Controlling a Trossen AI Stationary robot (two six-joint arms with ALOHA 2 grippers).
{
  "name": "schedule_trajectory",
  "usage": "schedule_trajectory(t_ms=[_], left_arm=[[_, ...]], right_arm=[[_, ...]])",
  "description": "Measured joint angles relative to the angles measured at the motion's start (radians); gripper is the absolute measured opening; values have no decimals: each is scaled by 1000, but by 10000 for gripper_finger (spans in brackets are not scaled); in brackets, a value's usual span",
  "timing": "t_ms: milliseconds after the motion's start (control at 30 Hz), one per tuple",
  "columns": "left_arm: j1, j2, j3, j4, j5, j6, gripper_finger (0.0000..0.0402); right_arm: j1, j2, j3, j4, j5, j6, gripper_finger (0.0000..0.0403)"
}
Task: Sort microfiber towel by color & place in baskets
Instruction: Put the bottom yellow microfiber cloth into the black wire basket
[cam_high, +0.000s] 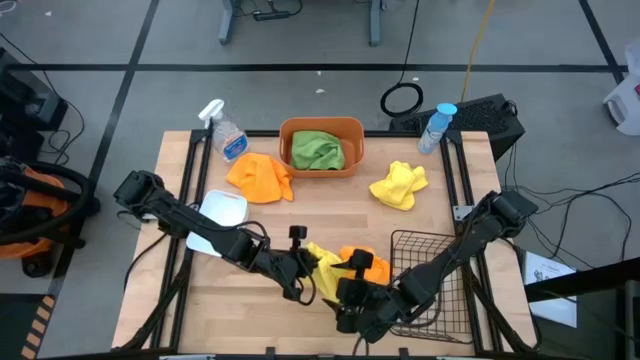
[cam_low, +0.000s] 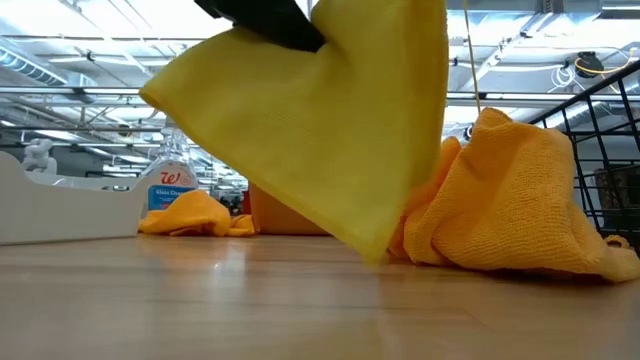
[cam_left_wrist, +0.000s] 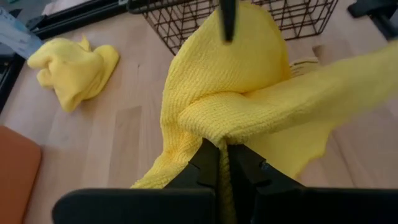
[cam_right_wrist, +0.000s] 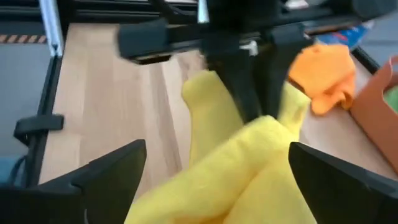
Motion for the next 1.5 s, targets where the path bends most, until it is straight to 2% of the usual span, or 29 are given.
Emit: schedule_trajectory(t_ms=[133,233,400,733,1033,1133,1233,1500], left_arm=[[-17,0,13,1,0,0,14],[-27,0,17,1,0,5,14],[-26,0,18,1,0,4,14],[-27,0,18,3,-19,24,15],[-24,0,18,7,-25,25,18],[-24,0,18,15,-26,25,19],[-24,0,18,14,-25,25,19],[-25,0,18,17,-24,24,20]], right_arm=[[-13,1,9,-51,19,78,381],[-15,1,9,-72,49,84,390],[-36,1,9,-104,42,100,398],[-78,2,9,-85,-134,182,394],[-81,21,9,-49,-141,221,381],[-87,43,9,-61,-144,240,345],[-92,54,9,-65,-174,249,287],[-88,42,9,-97,-229,244,66]])
